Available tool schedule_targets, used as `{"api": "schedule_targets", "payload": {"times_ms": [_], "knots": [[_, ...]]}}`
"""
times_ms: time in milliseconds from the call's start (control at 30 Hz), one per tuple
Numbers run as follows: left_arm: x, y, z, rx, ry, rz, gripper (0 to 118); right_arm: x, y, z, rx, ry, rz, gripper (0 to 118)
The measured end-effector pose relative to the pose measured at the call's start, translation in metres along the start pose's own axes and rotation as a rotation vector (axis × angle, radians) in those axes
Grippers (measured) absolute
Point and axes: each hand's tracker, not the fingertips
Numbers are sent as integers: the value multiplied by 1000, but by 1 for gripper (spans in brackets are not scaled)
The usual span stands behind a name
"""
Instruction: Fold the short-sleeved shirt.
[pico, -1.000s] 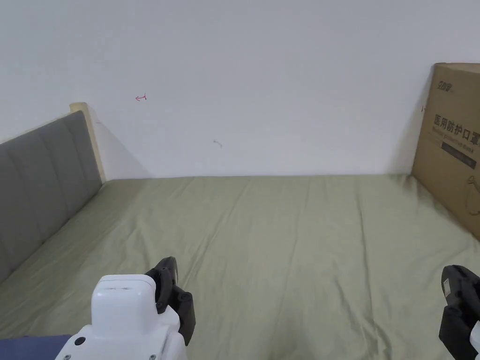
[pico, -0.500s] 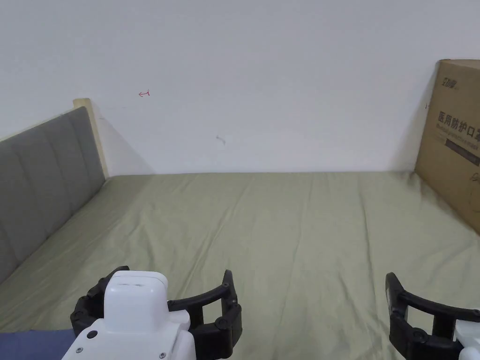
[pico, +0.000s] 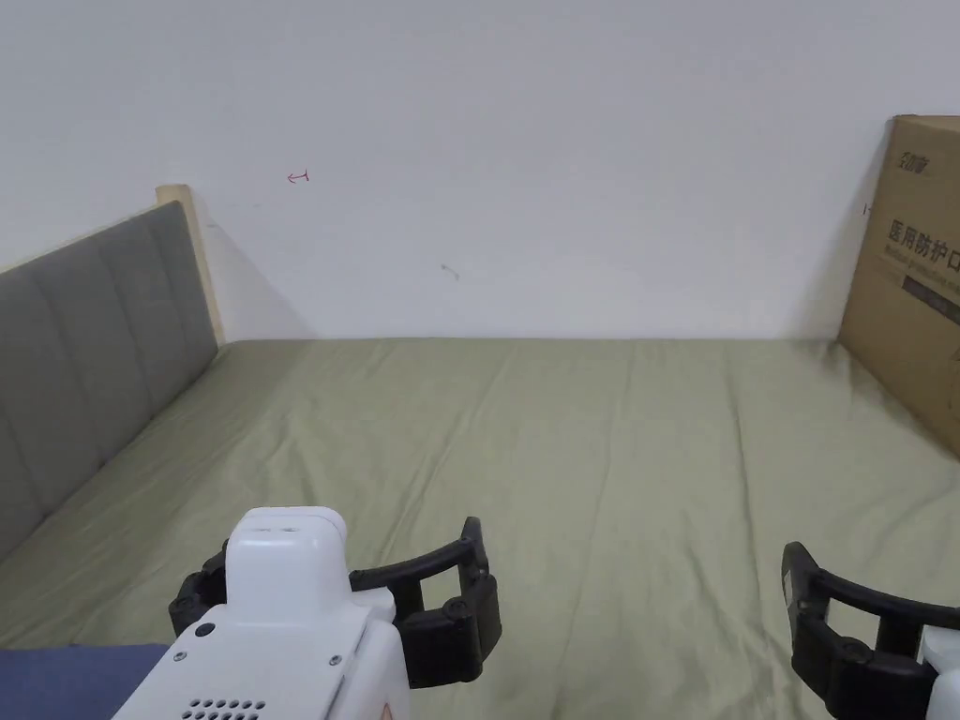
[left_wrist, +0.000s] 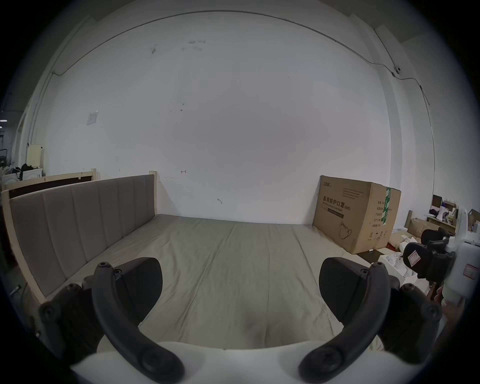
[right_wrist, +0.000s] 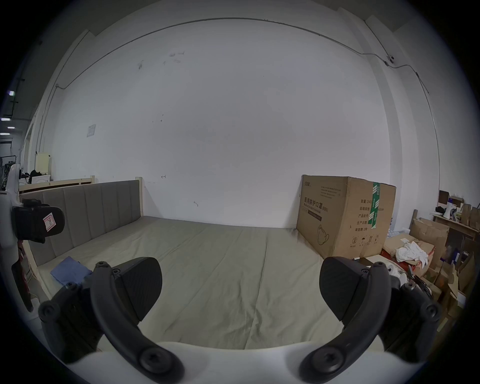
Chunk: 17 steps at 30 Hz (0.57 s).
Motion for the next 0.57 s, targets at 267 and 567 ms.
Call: {"api": "schedule_targets", "payload": {"times_ms": [267,567], "knots": [[9,-1,-6,-66,89,-39,118,-4,-3,-5,-36,12,3,118],[1,-4,-9,-106,51,50,118,-7,-8,-5,-55,26,14,118]]}}
